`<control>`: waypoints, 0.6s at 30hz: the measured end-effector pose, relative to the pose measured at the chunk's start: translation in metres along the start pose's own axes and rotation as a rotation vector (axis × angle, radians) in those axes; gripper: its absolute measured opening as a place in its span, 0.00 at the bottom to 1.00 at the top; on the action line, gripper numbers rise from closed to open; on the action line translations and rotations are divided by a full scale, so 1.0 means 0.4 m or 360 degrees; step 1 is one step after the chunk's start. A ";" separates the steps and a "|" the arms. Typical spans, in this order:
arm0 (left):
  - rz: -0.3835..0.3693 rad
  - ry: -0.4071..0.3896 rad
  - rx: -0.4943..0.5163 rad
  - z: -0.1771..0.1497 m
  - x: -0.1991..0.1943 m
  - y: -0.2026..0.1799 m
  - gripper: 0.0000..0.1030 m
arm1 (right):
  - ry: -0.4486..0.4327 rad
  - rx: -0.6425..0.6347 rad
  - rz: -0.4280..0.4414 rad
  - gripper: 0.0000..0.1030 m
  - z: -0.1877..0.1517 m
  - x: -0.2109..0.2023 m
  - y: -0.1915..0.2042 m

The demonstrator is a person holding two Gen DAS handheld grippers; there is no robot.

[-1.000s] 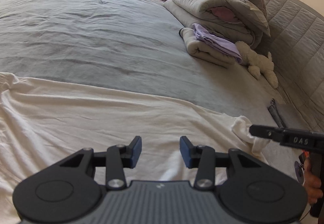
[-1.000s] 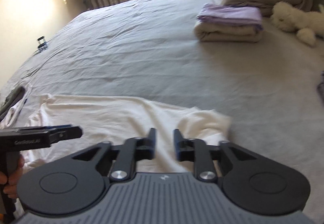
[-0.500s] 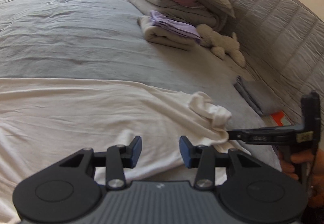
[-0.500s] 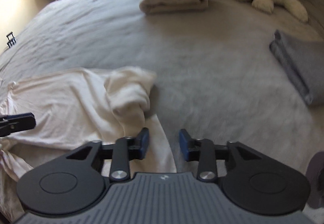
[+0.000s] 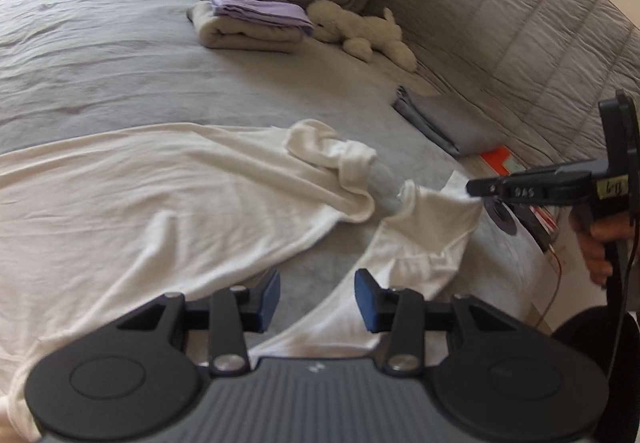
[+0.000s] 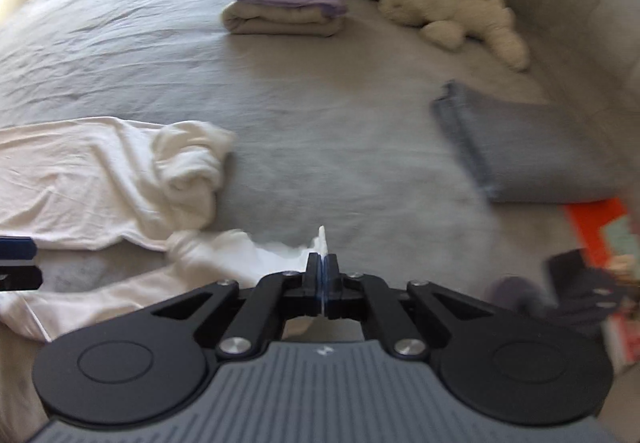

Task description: Fold clothes

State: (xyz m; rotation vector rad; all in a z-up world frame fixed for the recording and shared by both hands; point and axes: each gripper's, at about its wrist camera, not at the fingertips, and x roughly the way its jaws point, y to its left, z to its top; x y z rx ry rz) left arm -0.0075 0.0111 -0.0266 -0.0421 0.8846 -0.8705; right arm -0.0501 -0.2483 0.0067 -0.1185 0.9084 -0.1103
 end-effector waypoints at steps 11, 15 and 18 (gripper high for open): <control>0.0000 0.0038 0.0055 -0.014 -0.002 -0.019 0.41 | 0.0146 -0.0041 -0.0107 0.01 -0.061 -0.068 -0.051; 0.0009 0.0024 0.0018 -0.006 0.001 -0.010 0.41 | 0.0134 -0.0015 -0.0081 0.15 -0.052 -0.066 -0.042; 0.0023 -0.0006 -0.0012 0.006 0.002 -0.003 0.41 | 0.0100 0.0027 -0.0010 0.27 -0.032 -0.061 -0.034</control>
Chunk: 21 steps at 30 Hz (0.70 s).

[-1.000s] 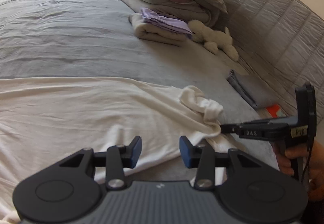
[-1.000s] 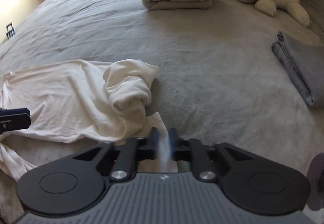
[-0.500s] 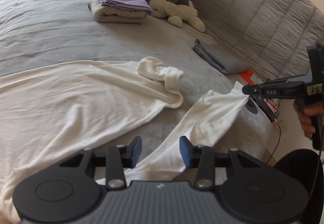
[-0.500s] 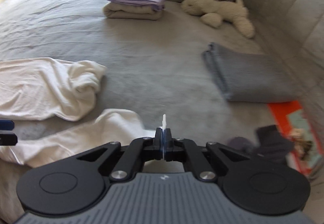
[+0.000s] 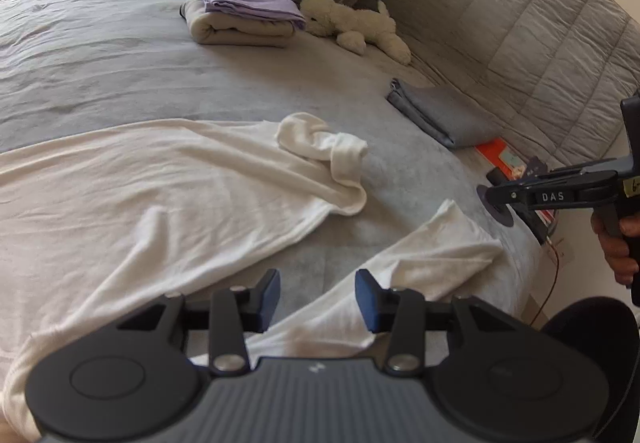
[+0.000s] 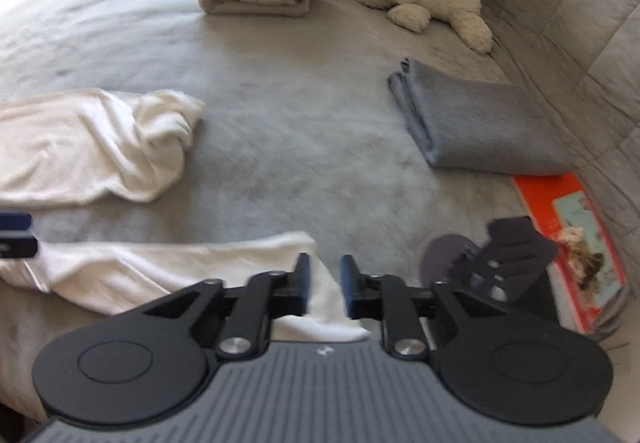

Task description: Fold clothes

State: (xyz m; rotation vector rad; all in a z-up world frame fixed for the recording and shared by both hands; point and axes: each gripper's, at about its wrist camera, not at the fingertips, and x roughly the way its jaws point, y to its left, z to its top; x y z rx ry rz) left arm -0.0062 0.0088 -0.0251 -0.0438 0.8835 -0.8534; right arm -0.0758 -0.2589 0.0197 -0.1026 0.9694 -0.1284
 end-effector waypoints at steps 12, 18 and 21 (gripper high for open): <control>0.0103 -0.0129 -0.0172 0.040 0.013 0.061 0.41 | -0.0096 0.0319 0.0505 0.27 0.149 0.125 0.065; 0.0149 -0.0181 -0.0236 0.057 0.023 0.091 0.41 | -0.0118 0.0439 0.0626 0.27 0.212 0.208 0.069; 0.0180 -0.0197 -0.0272 0.065 0.032 0.113 0.41 | -0.0094 0.0479 0.0690 0.27 0.233 0.253 0.077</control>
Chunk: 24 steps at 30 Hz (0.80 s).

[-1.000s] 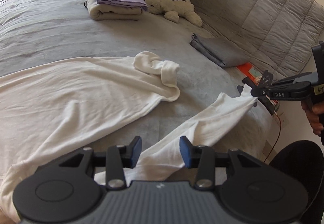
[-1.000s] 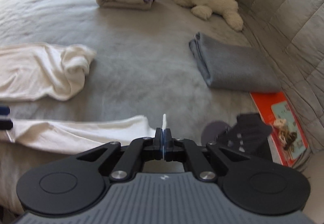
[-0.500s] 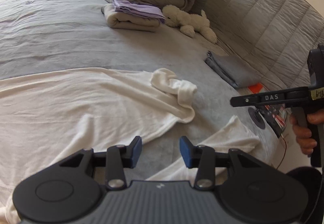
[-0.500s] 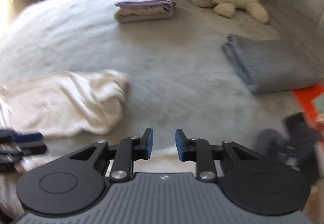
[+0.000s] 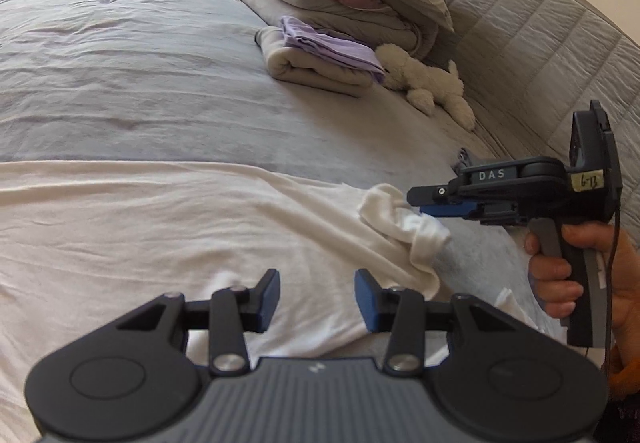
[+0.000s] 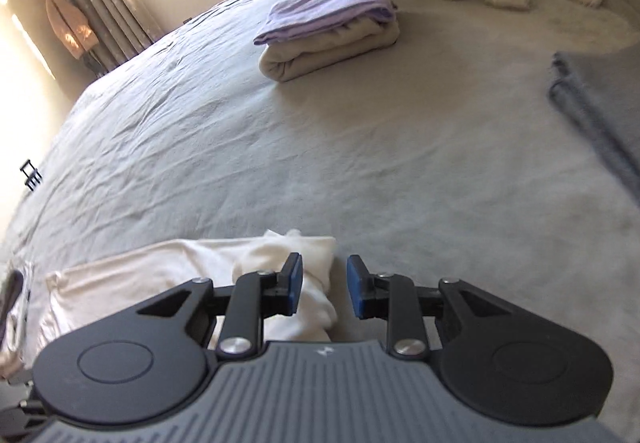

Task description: Fold clothes

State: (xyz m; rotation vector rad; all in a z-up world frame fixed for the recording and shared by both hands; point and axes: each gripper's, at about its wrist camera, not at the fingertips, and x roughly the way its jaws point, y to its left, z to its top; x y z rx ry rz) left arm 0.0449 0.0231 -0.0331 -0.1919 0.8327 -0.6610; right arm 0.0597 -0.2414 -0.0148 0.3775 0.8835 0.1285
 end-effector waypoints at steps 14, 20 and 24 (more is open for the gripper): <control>0.0020 -0.0013 -0.0253 0.029 0.015 0.083 0.40 | -0.0113 0.0015 0.0185 0.11 -0.003 -0.012 0.021; 0.0022 -0.0001 -0.0205 0.026 0.020 0.070 0.40 | -0.0014 -0.0058 0.0454 0.11 -0.031 -0.015 0.095; 0.0034 0.0012 -0.0188 0.024 0.025 0.069 0.40 | 0.0157 -0.0192 0.0529 0.17 -0.069 0.020 0.147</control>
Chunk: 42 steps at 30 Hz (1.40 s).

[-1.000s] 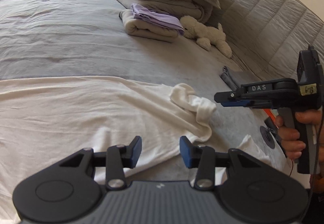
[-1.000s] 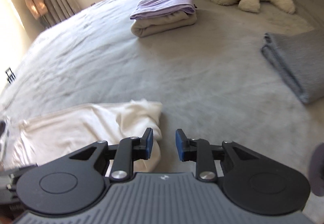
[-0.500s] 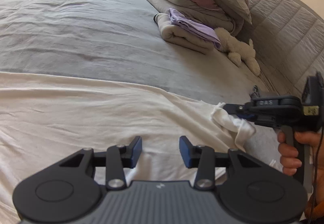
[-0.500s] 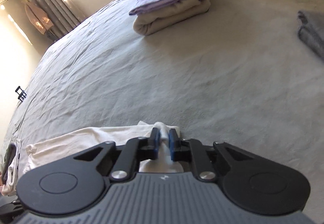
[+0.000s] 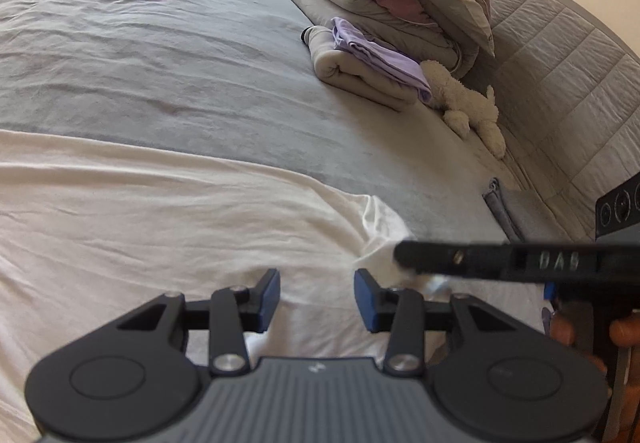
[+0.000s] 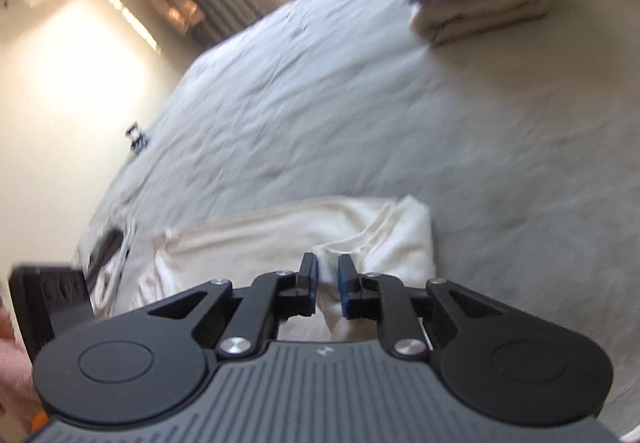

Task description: Fold clothes

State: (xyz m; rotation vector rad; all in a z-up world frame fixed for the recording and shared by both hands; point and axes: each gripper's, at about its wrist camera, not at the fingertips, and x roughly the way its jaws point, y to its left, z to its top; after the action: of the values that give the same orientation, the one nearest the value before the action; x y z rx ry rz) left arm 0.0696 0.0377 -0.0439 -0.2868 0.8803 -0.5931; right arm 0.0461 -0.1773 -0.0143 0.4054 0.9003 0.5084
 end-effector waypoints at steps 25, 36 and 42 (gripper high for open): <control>0.0063 -0.0016 0.0058 -0.005 -0.004 0.002 0.40 | -0.0208 0.0243 -0.0159 0.17 0.034 0.056 -0.109; 0.0169 -0.0055 0.0167 0.020 -0.019 0.009 0.38 | -0.0494 -0.0070 -0.0571 0.04 0.058 -0.052 -0.053; 0.0445 -0.0110 0.0408 0.054 -0.030 0.014 0.38 | -0.0545 -0.0332 -0.1038 0.04 0.079 -0.110 -0.105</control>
State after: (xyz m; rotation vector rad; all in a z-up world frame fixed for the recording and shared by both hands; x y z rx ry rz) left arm 0.0828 0.0494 -0.0258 0.0481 0.7519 -0.4266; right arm 0.0595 -0.2403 0.0092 -0.0076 0.5912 -0.0713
